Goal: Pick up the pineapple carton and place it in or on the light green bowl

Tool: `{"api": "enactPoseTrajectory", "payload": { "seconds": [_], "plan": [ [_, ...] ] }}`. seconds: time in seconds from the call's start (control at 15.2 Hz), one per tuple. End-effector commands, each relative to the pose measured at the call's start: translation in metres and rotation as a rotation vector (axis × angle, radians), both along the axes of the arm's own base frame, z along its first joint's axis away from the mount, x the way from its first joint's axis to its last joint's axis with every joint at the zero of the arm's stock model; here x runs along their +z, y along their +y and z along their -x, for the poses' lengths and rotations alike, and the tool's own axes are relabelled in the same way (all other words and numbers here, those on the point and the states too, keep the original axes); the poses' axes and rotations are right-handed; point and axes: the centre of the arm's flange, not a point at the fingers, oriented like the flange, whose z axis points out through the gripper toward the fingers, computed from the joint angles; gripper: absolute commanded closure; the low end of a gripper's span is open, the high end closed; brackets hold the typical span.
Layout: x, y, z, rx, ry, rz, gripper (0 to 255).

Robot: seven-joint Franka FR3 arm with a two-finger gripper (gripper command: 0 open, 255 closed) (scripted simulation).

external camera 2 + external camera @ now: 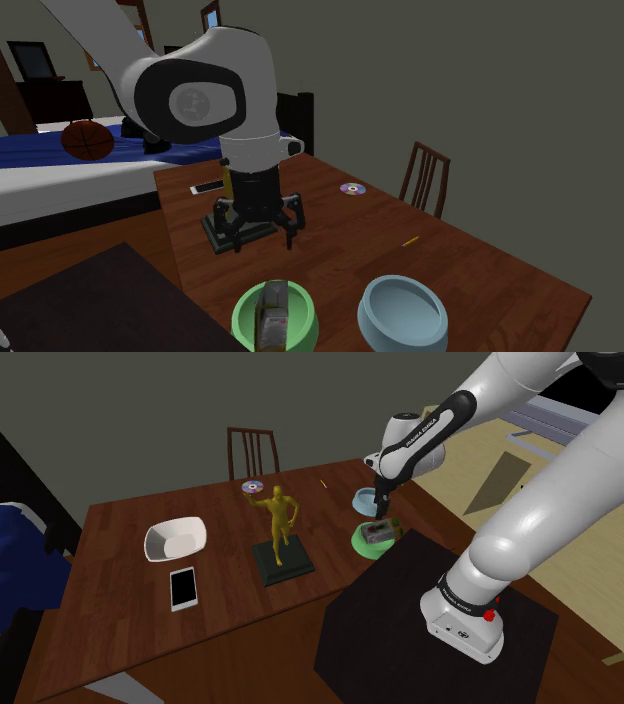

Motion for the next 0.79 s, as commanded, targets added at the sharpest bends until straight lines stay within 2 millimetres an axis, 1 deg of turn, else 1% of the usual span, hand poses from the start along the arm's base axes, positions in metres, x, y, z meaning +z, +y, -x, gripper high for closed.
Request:
{"api": "enactPoseTrajectory", "payload": {
  "seconds": [0.0, 0.2, 0.26, 0.73],
  "plan": [
    [0.0, 0.0, 0.0, 0.0, 0.0, 0.0, 0],
    [0.04, 0.001, 0.0, 0.0, 0.0, 0.0, 0],
    [0.05, 0.001, 0.0, 0.0, 0.0, 0.0, 0],
    [0.05, 0.001, 0.0, 0.0, 0.0, 0.0, 0]
  ]
}}
